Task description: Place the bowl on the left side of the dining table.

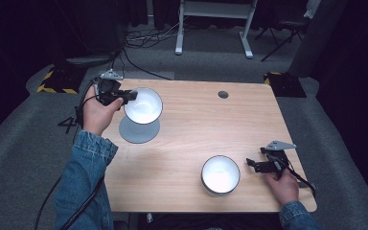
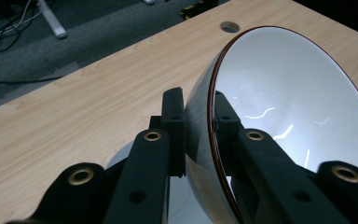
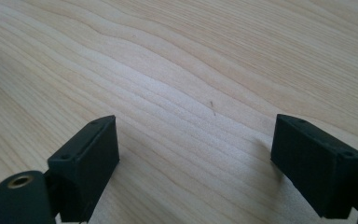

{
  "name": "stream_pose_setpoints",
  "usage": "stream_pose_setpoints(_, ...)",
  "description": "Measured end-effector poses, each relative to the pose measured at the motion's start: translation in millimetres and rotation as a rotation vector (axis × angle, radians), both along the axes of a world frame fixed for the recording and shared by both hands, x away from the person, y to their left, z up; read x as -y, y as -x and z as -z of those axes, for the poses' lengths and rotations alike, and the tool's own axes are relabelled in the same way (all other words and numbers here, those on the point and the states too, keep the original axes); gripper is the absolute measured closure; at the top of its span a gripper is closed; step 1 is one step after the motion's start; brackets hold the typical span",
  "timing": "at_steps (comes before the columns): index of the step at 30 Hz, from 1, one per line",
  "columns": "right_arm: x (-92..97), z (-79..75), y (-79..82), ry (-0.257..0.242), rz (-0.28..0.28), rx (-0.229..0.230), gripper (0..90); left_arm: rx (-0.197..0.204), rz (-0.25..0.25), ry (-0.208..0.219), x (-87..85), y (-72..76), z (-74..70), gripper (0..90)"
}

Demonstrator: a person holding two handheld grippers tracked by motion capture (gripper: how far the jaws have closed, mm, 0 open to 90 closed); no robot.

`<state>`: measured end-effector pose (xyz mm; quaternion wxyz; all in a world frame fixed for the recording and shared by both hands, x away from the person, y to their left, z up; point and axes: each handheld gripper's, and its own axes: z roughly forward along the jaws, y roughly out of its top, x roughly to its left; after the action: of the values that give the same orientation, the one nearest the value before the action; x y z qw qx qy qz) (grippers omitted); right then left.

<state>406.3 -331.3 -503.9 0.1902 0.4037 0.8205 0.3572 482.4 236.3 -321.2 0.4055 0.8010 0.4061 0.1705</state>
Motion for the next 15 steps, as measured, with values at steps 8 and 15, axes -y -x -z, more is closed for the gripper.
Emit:
stream_pose_setpoints(8, 0.0, 0.0, 0.0, 0.000, 0.000, 0.000, 15.1, -0.042, -0.029, -0.010, -9.9, -10.7, 17.3, 79.7)
stream_pose_setpoints(15, -0.1, 0.0, 0.1, 0.000, 0.002, 0.000, 14.9, -0.077, -0.046, -0.038, -14.1, -23.2, 37.4, 79.6)
